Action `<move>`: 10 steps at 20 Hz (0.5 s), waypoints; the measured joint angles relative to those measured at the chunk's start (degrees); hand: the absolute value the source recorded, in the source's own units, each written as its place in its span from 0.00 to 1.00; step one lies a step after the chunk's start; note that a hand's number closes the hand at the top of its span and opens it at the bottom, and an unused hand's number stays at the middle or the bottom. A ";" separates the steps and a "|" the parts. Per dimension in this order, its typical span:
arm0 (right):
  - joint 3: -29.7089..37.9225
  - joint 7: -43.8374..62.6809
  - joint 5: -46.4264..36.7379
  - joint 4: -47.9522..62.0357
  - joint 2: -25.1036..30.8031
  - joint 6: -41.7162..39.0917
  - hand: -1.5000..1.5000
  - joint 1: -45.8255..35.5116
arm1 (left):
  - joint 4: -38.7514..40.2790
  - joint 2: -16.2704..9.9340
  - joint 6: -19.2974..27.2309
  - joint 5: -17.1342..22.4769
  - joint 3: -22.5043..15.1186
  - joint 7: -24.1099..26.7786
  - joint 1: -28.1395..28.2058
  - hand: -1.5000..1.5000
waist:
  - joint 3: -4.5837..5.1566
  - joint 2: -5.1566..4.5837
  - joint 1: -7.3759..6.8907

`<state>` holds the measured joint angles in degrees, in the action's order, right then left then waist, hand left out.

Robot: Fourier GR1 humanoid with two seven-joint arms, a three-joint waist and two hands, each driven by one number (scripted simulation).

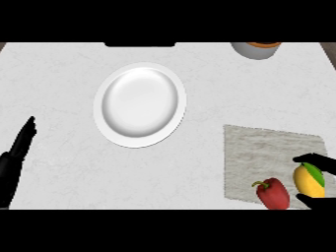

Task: Pick the lemon from the placemat and place it in the plate

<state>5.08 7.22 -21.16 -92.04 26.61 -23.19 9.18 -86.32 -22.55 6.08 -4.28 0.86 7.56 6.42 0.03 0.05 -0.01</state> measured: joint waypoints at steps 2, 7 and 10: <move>0.31 -1.89 -1.14 1.64 -0.93 0.52 1.00 -1.06 | 1.12 0.66 -0.44 -0.87 0.63 0.82 -0.28 0.50 | 0.06 0.04 -0.01; 1.50 -4.09 -3.91 2.98 -2.21 0.84 1.00 -2.16 | -1.28 1.96 -1.93 -2.57 2.00 -0.62 0.48 0.50 | 0.07 0.05 -0.07; 0.84 -4.49 -6.69 6.00 -1.92 1.60 1.00 -6.54 | -0.82 2.44 -2.45 -3.09 2.25 -0.87 -0.42 0.50 | 0.05 -0.05 -0.44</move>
<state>5.92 2.72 -27.85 -86.04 24.70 -21.58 2.63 -87.14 -20.12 3.64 -7.37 3.12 6.69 6.01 0.08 0.00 -0.45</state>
